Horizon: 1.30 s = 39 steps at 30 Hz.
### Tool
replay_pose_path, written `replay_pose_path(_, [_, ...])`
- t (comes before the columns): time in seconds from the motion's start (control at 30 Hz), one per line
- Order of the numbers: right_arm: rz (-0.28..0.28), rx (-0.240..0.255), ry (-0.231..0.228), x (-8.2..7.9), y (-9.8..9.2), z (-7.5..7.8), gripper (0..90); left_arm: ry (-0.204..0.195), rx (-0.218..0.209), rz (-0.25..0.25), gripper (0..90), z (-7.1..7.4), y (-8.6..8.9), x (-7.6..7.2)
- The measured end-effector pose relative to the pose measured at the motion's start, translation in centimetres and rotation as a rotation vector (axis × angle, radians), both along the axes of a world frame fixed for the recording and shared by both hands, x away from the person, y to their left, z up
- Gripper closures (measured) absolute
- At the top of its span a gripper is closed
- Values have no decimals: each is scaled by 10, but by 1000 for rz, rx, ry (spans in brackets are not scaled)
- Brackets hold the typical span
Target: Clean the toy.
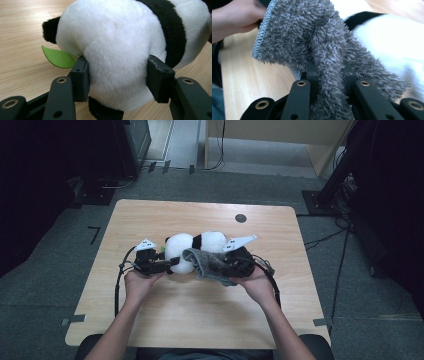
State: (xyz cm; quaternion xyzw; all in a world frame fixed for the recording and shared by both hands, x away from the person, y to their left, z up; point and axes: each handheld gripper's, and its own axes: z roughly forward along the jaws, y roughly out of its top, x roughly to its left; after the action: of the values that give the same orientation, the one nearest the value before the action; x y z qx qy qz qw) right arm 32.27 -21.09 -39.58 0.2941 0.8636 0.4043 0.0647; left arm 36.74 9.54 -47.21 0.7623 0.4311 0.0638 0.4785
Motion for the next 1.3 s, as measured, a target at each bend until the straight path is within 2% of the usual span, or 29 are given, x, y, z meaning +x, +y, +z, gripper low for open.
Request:
replay_pose_path(0.1, [46,-11,18,-2,14,-7,760,3,0,1,434,1,0,0])
replay_pose_path(0.23, [101,-50,55,-4,35,-19,760,6,-2,2,434,2,-1,-1])
replay_pose_path(0.43, [171,-83,97,4,68,-36,760,13,-3,-5,436,3,-2,-2])
replay_pose_path(0.53, [185,-98,98,11,84,-44,761,16,-6,-4,438,4,-2,-2])
replay_pose_path(0.7, [175,-122,90,22,101,-52,760,17,-6,-1,441,3,-2,-3])
replay_pose_path(0.87, [167,-117,92,27,101,-57,761,16,-2,-1,444,3,-2,-3])
replay_pose_path(1.0, [153,-132,73,24,95,-56,757,18,1,-3,446,3,-2,-3])
replay_pose_path(1.23, [105,-125,79,21,72,-52,756,13,5,-6,447,2,-2,-3])
replay_pose_path(1.3, [93,-110,84,20,63,-50,756,12,4,-7,447,2,-2,-3])
